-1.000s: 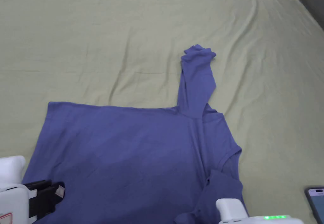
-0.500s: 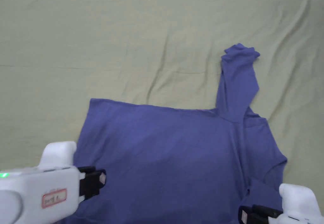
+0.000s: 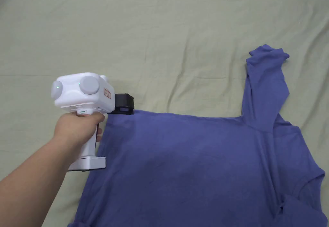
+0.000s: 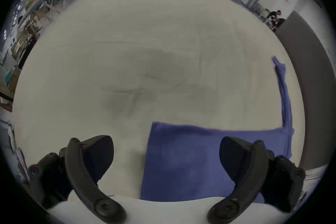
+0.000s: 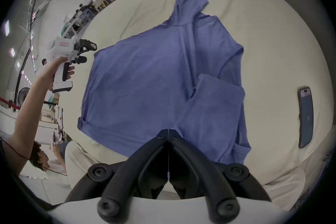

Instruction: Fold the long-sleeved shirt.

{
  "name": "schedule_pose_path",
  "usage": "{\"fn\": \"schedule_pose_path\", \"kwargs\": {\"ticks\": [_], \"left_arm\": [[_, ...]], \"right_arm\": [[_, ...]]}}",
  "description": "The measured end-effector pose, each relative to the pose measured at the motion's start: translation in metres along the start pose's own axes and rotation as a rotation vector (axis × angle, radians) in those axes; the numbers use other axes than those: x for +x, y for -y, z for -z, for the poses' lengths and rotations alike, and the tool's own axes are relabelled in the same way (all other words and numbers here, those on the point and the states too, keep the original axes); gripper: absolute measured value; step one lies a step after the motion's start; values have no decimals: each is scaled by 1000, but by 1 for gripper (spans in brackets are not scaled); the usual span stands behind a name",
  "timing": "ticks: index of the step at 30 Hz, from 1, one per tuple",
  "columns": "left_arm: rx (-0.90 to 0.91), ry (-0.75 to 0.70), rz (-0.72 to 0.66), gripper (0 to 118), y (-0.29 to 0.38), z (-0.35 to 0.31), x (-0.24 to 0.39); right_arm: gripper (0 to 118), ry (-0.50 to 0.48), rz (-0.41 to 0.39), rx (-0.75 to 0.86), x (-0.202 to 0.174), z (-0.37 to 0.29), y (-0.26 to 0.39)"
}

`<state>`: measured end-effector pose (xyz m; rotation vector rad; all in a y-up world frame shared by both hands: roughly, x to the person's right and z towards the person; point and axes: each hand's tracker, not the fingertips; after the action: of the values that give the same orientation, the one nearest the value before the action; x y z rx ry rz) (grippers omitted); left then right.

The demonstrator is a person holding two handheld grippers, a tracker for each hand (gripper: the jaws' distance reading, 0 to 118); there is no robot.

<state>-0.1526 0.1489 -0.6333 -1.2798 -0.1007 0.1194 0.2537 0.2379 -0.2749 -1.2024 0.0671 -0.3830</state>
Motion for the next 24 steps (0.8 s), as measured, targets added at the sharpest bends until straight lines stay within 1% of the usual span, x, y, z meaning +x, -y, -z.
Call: {"fn": "schedule_pose_path", "kwargs": {"ticks": [1,2,3,4,5,6,7,8,9,10,11,12,13,14,15,16,17,18,19,20,21,22,23,24], "left_arm": [[-50,-5,-7,116,-7,-3,-10],[-105,-18,6,107,-6,1,-7],[-57,-131,81,105,-3,-2,-1],[-3,-86,116,93,-2,-11,8],[-1,-99,134,81,-4,-14,9],[2,-98,158,66,-2,-18,16],[19,-124,206,16,0,-23,24],[48,-150,237,1,3,-27,30],[45,-54,225,1,-2,-28,28],[37,-31,173,1,-2,-30,32],[47,-11,154,1,-1,-32,34],[47,19,164,1,-2,-33,36],[63,3,173,1,-2,-37,35],[71,1,176,1,-2,-40,35],[81,3,175,1,-4,-44,33],[91,11,164,1,-6,-47,29],[93,19,154,1,-4,-52,27],[99,27,144,1,-5,-57,23],[109,28,135,1,-6,-61,18],[114,27,134,1,-7,-64,16],[120,22,136,1,-7,-68,13],[123,22,136,1,-7,-69,11],[122,23,137,1,-8,-70,9],[122,27,135,1,-8,-71,6]], "right_arm": [[2,7,7,-3,4,0,-2],[2,15,11,-4,6,0,-5],[2,33,15,-2,9,0,-9],[2,62,16,4,10,0,-15],[2,76,14,10,11,1,-21],[2,81,11,13,13,3,-28],[2,93,9,17,14,6,-38],[2,107,10,23,15,9,-48],[2,119,6,34,16,14,-63],[2,126,-9,49,16,20,-81],[2,128,-15,64,17,24,-97],[2,122,-21,80,19,29,-120],[4,100,-22,87,24,37,-145],[25,83,-31,83,28,44,-166],[75,61,-53,50,32,56,-192],[118,66,-74,0,36,69,-215],[118,110,-85,-67,40,84,-234],[118,160,-68,-124,45,102,-248],[116,177,-84,-68,47,96,-271],[110,242,-114,-80,45,93,-281],[111,305,-132,-97,45,94,-292],[113,344,-135,-125,45,95,-300],[113,354,-120,-144,44,94,-305],[112,333,-120,-175,55,138,-283]]}}
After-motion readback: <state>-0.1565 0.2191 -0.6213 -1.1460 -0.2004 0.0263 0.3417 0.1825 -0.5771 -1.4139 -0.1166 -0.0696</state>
